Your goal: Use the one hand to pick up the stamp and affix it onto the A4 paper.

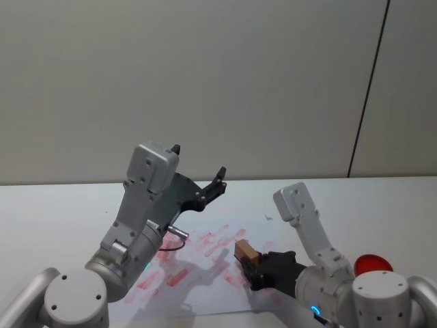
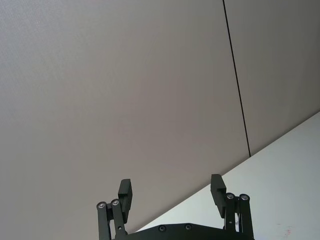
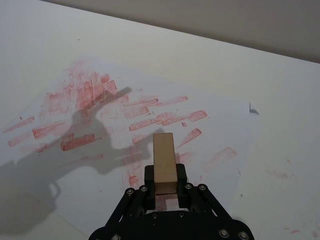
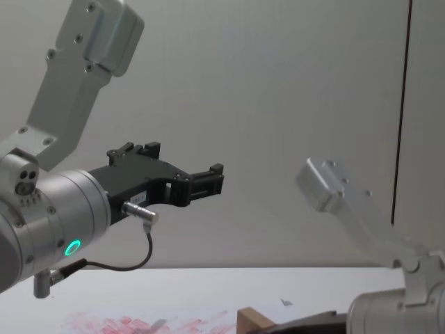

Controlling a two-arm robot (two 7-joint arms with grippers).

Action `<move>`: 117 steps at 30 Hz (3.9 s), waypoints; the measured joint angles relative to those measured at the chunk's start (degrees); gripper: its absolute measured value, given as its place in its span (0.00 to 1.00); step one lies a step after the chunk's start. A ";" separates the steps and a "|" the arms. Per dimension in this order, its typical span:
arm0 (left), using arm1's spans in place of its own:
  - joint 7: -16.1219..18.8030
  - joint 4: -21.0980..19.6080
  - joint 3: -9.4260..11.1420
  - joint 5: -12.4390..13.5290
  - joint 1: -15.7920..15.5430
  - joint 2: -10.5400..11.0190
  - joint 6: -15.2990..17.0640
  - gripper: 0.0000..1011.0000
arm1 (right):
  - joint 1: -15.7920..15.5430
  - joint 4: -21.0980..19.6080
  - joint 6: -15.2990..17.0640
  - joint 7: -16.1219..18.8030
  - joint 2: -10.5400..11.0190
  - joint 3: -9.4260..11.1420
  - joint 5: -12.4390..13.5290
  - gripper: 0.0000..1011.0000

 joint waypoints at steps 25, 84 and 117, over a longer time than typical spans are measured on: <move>0.01 0.00 0.00 0.00 0.00 0.00 0.00 0.99 | 0.13 2.88 -0.56 -1.63 -0.86 -0.71 -1.71 0.21; 0.00 0.00 0.00 0.00 0.00 0.00 0.00 0.99 | -11.86 -14.75 2.82 -9.52 16.14 14.12 11.85 0.21; 0.00 0.00 0.00 0.00 0.00 0.00 0.00 0.99 | -10.27 -11.48 3.67 -8.02 14.65 12.61 8.43 0.63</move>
